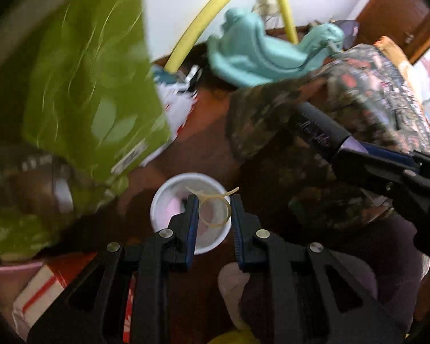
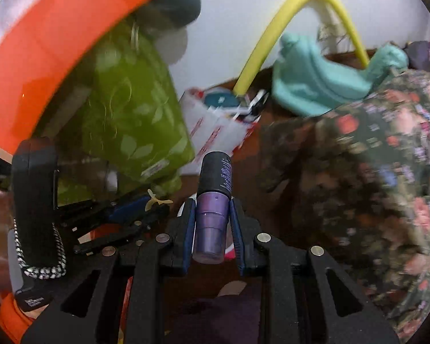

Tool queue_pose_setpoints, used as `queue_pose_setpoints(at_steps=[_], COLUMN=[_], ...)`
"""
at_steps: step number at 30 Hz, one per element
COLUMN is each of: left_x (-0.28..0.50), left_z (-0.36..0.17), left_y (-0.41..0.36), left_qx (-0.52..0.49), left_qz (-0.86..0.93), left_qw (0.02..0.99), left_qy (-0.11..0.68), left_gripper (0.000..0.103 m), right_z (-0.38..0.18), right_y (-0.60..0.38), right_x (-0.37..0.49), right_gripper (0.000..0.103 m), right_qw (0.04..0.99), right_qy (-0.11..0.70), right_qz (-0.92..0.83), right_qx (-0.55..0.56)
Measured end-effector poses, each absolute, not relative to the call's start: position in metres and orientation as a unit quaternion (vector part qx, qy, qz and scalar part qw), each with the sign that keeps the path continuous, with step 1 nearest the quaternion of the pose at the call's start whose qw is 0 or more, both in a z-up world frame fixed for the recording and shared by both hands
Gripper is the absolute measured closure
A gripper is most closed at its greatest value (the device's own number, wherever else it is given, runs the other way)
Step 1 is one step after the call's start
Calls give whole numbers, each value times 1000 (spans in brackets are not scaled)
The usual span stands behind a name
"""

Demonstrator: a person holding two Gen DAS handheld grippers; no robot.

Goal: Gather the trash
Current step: 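Carry the purple cylinder and yellow ring down over the white cup, then open the left tool to drop the ring while the right tool drops the purple cylinder into the cup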

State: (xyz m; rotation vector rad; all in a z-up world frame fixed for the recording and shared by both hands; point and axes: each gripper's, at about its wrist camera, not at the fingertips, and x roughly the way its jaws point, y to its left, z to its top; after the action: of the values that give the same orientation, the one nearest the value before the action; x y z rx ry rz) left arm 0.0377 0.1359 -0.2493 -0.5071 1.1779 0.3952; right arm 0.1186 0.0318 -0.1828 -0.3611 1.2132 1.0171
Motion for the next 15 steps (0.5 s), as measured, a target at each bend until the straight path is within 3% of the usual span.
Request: queue_pose_setpoints(at_steps=[15], left_x=[26], left_z=[-326], left_y=[165], left_qx=[-300], left_qz=[189], left_qw=[717], left_qy=[600], left_gripper=[82], right_z=[-251], right_y=[89], right_x=[110], right_gripper=[80], right_qw=[616], right_qy=[606], right_qz=[456], right_qx=[-212])
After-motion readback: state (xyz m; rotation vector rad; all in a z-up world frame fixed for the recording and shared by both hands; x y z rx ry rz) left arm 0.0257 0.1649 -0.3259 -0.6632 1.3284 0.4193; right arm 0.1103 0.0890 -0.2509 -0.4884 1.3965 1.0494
